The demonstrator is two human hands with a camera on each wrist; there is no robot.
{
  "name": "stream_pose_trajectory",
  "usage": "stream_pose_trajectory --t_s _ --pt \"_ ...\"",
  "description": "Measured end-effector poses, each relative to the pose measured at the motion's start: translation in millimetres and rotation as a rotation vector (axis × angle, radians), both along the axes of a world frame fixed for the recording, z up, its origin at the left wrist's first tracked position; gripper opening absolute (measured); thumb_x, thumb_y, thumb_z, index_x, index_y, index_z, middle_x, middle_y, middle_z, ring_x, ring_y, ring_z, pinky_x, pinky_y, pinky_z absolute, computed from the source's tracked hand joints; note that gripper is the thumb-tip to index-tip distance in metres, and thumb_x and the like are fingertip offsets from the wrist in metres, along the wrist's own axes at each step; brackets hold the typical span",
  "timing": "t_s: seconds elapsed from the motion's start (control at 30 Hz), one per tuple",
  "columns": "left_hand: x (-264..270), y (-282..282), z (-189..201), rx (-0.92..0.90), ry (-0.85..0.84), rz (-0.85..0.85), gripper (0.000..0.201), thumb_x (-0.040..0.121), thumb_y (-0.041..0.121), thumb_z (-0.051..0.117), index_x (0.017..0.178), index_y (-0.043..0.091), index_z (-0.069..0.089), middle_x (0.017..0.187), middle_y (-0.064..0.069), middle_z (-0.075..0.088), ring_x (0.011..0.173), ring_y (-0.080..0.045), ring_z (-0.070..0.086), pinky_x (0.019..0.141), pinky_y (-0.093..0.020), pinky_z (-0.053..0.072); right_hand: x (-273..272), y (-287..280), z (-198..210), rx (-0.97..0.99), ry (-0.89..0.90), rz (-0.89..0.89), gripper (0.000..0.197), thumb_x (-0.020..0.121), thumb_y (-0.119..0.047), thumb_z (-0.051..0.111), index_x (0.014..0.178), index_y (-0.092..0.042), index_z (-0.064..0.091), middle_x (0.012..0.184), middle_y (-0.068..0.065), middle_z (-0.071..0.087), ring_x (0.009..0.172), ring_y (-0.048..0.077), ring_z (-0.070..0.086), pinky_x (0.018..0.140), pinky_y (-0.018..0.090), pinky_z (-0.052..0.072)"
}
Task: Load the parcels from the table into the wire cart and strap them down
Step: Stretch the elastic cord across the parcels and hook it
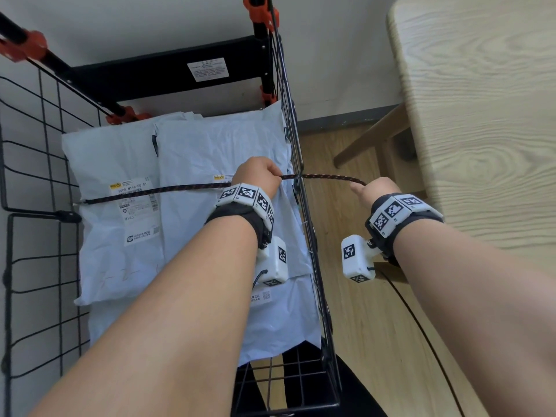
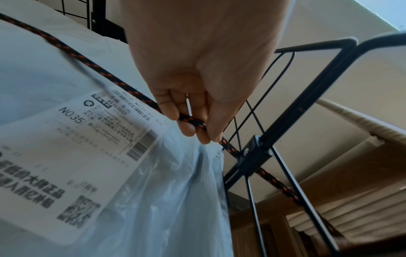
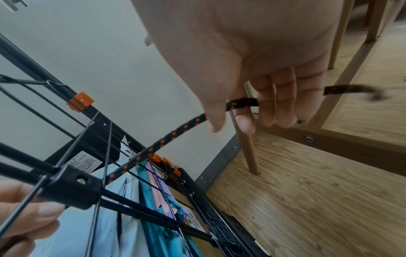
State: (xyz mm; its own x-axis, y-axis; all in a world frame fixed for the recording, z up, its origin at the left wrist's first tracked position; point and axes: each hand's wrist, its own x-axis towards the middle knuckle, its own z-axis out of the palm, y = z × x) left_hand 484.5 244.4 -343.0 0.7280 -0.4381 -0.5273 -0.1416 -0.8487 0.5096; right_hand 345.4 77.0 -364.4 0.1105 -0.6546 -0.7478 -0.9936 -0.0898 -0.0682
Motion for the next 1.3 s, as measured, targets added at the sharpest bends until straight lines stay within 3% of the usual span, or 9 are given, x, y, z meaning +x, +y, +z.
stream_pose_trajectory --t_s 0.13,0.2,0.3,0.4,0.53,0.67,0.83,1.17,1.3 --pt "-2 1 -1 0.007 -0.029 0.006 0.015 0.086 0.011 0.059 0.079 0.024 0.057 0.081 0.001 0.061 0.083 -0.024 0.063 0.068 -0.029 0.046 -13 -4 1 -0.017 -0.008 0.040 0.036 0.096 -0.015 0.050 0.129 -0.001 0.054 0.132 0.018 0.055 0.123 0.033 0.052 0.053 0.020 0.030" --pt "-2 3 0 0.000 -0.015 0.003 0.018 0.086 0.009 0.057 0.077 0.025 0.058 0.082 0.001 0.062 0.082 -0.024 0.063 0.069 -0.028 0.046 -9 -2 -7 0.014 0.013 -0.009 0.045 0.098 -0.034 0.048 0.124 0.001 0.057 0.125 0.020 0.059 0.118 0.036 0.055 0.066 0.024 0.045" --pt "-2 6 0 -0.019 0.028 0.022 0.022 0.085 0.008 0.057 0.077 0.027 0.065 0.085 0.000 0.064 0.085 -0.023 0.063 0.071 -0.025 0.046 -16 -32 -72 -0.017 0.070 -0.015 0.105 0.074 -0.088 0.024 0.113 0.003 0.061 0.107 0.020 0.067 0.101 0.040 0.063 0.095 0.051 0.047" --pt "-3 10 -2 -0.047 0.087 0.060 0.025 0.086 0.006 0.058 0.082 0.025 0.072 0.095 -0.002 0.071 0.091 -0.022 0.065 0.077 -0.025 0.048 0 -20 -57 0.067 -0.145 -0.239 0.063 0.093 -0.056 0.040 0.119 -0.002 0.058 0.109 0.016 0.066 0.097 0.034 0.066 0.089 0.048 0.052" --pt "-4 17 -4 -0.069 0.123 0.083 0.024 0.087 0.006 0.058 0.089 0.022 0.077 0.102 -0.001 0.072 0.098 -0.020 0.065 0.085 -0.024 0.049 37 20 8 0.240 -0.343 -0.468 0.024 0.100 -0.027 0.048 0.102 -0.005 0.058 0.080 0.014 0.065 0.056 0.024 0.064 0.060 0.034 0.058" --pt "-1 21 -5 -0.084 0.152 0.065 0.027 0.087 0.005 0.058 0.089 0.024 0.077 0.105 0.001 0.072 0.098 -0.019 0.065 0.088 -0.025 0.050 46 28 13 0.318 -0.433 -0.465 0.031 0.102 -0.018 0.042 0.076 -0.005 0.052 0.081 0.013 0.060 0.068 0.025 0.063 0.070 0.033 0.058" --pt "0 22 -5 -0.088 0.168 0.042 0.028 0.087 0.005 0.057 0.089 0.024 0.077 0.108 0.001 0.071 0.098 -0.020 0.065 0.088 -0.026 0.051 47 33 18 0.332 -0.522 -0.496 0.037 0.103 -0.030 0.040 0.075 -0.008 0.051 0.079 0.013 0.067 0.061 0.022 0.062 0.073 0.034 0.055" --pt "-2 19 -6 -0.061 0.148 0.009 0.022 0.087 0.009 0.061 0.089 0.024 0.077 0.105 0.003 0.072 0.098 -0.019 0.065 0.090 -0.029 0.052 46 23 31 0.304 -0.499 -0.593 0.041 0.103 -0.032 0.036 0.067 -0.015 0.046 0.066 0.004 0.053 0.051 0.014 0.045 0.051 0.023 0.038" --pt "-3 18 -6 -0.045 0.142 -0.003 0.022 0.087 0.009 0.061 0.090 0.023 0.077 0.104 0.003 0.072 0.099 -0.019 0.065 0.091 -0.029 0.051 41 26 31 0.384 -0.482 -0.567 0.036 0.102 -0.038 0.038 0.077 -0.014 0.047 0.082 0.010 0.070 0.049 0.015 0.062 0.049 0.023 0.052"
